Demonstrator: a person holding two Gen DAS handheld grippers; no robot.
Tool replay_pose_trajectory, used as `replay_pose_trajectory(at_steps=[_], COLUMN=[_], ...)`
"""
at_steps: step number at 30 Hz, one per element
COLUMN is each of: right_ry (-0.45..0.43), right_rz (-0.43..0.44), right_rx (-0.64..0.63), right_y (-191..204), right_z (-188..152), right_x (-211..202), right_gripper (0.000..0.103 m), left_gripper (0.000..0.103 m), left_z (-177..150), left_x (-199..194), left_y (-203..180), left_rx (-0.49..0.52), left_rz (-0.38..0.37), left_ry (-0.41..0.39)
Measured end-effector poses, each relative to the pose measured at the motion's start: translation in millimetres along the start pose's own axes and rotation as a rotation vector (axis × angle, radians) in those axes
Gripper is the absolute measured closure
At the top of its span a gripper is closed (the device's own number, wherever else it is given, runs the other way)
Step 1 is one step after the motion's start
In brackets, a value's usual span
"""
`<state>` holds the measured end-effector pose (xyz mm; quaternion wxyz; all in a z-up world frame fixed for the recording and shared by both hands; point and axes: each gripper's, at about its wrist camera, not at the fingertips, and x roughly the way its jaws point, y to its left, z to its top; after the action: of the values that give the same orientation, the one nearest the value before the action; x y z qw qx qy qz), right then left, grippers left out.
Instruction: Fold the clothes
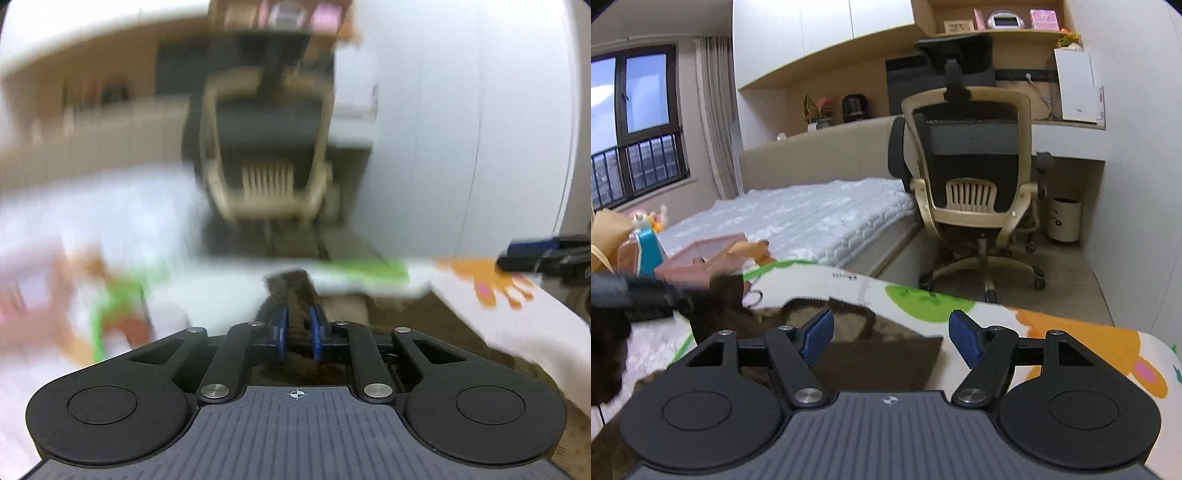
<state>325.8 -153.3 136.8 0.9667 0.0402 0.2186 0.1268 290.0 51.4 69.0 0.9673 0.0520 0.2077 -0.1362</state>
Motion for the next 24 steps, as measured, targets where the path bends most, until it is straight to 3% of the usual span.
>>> replay_pose_trajectory(at_steps=[3, 8, 9, 12, 13, 16, 18, 20, 21, 22, 24], right_ry=[0.026, 0.173, 0.200, 0.210, 0.205, 0.194, 0.191, 0.187, 0.183, 0.180, 0.143], right_rz=[0.021, -0.031, -0.044, -0.017, -0.012, -0.015, -0.011, -0.015, -0.018, -0.022, -0.035], right_rx=[-0.031, -0.161, -0.183, -0.204, -0.208, -0.193, -0.180, -0.179, -0.180, -0.181, -0.196], right_y=[12, 39, 44, 50, 51, 48, 46, 44, 44, 43, 43], right_z=[-3, -31, -37, -48, -48, -50, -51, -51, -51, -50, -45], right_x=[16, 60, 67, 68, 67, 63, 60, 53, 50, 47, 37], right_gripper=[0.032, 0.032, 0.032, 0.032, 0.032, 0.032, 0.032, 0.032, 0.031, 0.031, 0.031], left_gripper=[0.093, 0.090, 0.086, 0.042, 0.036, 0.030, 0.029, 0.035, 0.071, 0.089, 0.089], left_z=[-6, -58, -62, -58, -54, -47, -49, -53, -53, -51, -37], left_x=[2, 28, 26, 10, 8, 14, 29, 45, 49, 50, 33], left_y=[14, 45, 52, 72, 76, 78, 64, 47, 40, 32, 20], left_rx=[0.010, -0.037, -0.078, -0.241, -0.291, -0.408, -0.394, -0.354, -0.318, -0.273, -0.172], left_rz=[0.056, 0.134, 0.121, 0.015, -0.029, -0.141, -0.156, -0.155, -0.148, -0.138, -0.127], left_ry=[0.016, 0.204, 0.209, 0.177, 0.169, 0.175, 0.211, 0.247, 0.255, 0.255, 0.150])
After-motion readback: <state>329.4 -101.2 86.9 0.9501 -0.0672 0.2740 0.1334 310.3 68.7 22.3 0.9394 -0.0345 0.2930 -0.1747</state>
